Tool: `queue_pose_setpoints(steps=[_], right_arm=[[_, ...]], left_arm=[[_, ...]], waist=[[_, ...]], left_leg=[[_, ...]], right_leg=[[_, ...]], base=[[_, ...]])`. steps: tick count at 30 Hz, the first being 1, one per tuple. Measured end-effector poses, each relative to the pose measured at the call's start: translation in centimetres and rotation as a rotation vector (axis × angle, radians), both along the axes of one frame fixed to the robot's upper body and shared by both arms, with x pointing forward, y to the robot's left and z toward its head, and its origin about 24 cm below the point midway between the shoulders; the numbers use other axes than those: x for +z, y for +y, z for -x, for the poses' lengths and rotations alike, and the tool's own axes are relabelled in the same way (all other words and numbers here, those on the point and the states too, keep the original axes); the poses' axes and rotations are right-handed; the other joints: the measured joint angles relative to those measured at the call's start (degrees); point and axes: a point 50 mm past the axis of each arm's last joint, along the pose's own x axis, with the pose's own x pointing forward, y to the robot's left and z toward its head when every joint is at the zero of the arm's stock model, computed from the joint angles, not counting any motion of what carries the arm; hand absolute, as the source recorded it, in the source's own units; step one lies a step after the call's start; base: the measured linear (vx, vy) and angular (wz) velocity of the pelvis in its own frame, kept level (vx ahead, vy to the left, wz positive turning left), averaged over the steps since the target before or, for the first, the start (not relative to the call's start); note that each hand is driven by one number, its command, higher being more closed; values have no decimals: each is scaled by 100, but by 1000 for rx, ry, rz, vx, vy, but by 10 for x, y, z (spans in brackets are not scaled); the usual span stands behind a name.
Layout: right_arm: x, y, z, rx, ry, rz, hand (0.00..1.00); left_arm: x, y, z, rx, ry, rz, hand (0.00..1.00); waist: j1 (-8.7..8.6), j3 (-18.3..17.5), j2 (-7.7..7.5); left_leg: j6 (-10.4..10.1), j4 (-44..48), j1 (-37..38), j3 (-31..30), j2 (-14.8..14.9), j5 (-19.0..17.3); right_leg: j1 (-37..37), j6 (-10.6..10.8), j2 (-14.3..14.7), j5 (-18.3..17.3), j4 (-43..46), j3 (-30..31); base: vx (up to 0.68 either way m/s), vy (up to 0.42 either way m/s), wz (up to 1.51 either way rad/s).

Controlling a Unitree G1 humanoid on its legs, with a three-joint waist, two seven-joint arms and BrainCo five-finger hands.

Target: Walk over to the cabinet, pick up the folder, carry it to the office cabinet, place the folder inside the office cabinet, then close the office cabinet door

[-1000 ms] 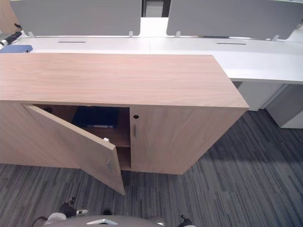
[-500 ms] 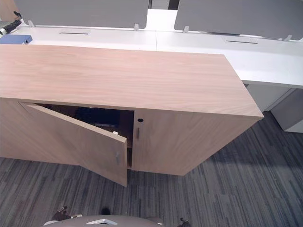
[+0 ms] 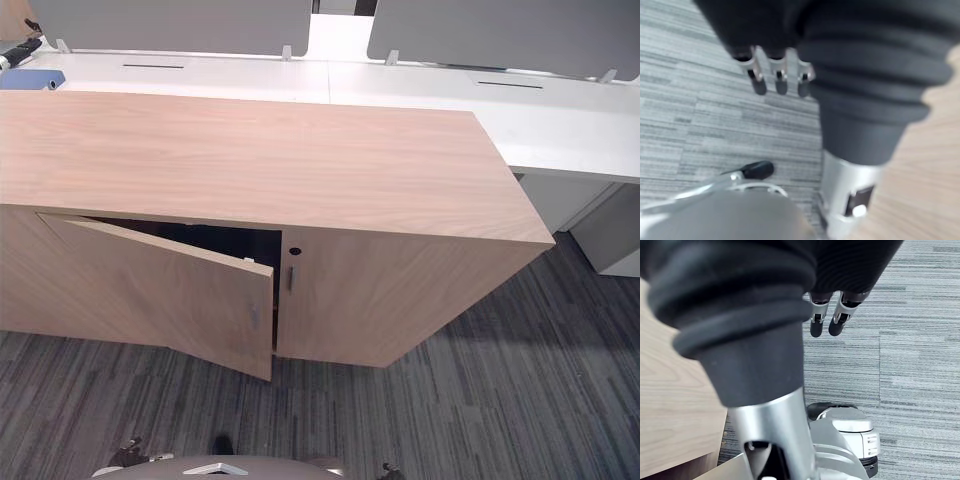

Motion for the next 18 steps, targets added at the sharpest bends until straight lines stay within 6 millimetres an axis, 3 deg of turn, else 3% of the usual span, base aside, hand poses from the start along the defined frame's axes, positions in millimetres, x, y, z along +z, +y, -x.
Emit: queue_pose_setpoints(steps=[18], right_arm=[[-1, 2, 1, -53, 6, -18, 0]], left_arm=[[0, 0, -2, -23, 12, 0, 0]], waist=[[-10, 42, 7]], left_leg=[[-49, 0, 99, 282, 111, -42]], right_leg=[[-25, -27, 94, 134, -66, 48]], base=[[1, -32, -9]])
